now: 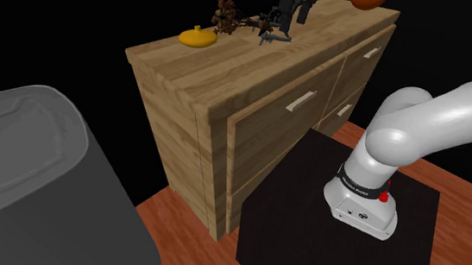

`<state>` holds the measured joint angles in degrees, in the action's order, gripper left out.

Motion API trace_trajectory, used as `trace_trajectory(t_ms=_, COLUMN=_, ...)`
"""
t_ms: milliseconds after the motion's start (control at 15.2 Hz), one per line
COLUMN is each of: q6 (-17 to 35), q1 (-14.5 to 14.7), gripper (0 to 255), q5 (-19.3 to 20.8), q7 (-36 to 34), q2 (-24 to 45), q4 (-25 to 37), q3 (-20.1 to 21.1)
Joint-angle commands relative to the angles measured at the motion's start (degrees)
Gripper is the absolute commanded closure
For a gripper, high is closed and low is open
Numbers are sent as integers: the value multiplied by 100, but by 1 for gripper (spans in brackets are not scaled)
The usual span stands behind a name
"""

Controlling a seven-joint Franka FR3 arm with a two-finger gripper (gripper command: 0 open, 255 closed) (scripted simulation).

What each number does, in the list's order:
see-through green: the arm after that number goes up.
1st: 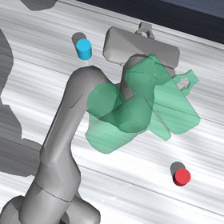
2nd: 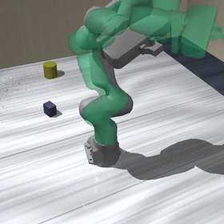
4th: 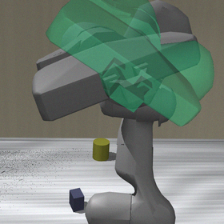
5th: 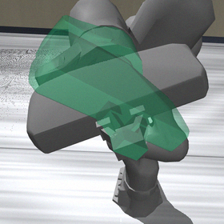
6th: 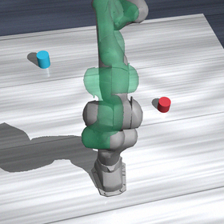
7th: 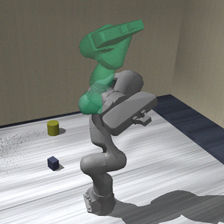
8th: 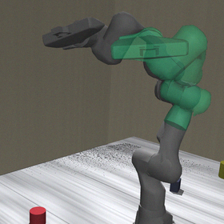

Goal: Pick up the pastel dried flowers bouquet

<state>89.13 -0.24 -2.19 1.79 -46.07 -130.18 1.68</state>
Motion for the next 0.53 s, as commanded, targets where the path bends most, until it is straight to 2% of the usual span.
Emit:
trace_trajectory(t_ms=0, q6=0, q1=0, gripper=0, q5=0, q7=0, q2=0, q4=0, q3=0)
trace_trajectory(t_ms=462, q6=803, q1=-157, gripper=0, q5=266, q7=523, q2=1141, q4=438, q3=-467)
